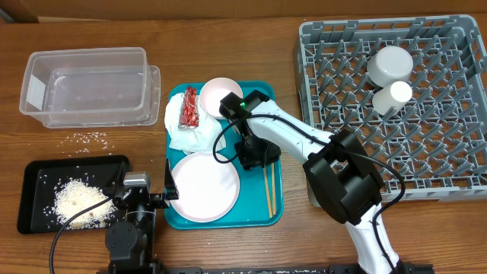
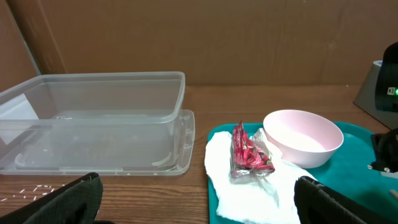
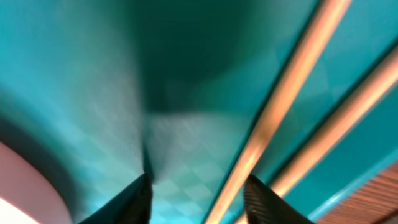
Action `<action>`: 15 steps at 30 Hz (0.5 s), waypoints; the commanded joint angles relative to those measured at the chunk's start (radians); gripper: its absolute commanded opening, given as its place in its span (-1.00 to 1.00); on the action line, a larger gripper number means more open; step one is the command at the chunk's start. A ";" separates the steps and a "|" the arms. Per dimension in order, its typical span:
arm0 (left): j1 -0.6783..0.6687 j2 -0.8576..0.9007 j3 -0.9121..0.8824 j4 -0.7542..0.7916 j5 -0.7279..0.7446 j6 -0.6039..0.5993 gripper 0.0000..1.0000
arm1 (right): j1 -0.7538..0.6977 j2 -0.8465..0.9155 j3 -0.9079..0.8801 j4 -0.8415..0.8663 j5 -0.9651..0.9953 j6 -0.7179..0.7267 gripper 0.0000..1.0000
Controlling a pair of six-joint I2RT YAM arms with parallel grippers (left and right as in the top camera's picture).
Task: Sort waste into correct bins and load items into the dishwasher
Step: 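Lower the right gripper onto a wooden chopstick and grasp it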
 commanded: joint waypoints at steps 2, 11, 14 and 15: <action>-0.008 -0.008 -0.004 -0.002 -0.002 0.019 1.00 | -0.003 -0.008 -0.065 0.058 0.002 0.026 -0.30; -0.008 -0.008 -0.004 -0.002 -0.002 0.019 1.00 | -0.006 -0.010 -0.031 0.030 0.024 0.028 -0.74; -0.008 -0.008 -0.004 -0.002 -0.002 0.019 1.00 | -0.025 -0.010 0.071 -0.034 0.024 0.026 -0.85; -0.008 -0.008 -0.004 -0.002 -0.002 0.019 1.00 | -0.036 -0.010 0.121 -0.061 0.025 0.024 -0.91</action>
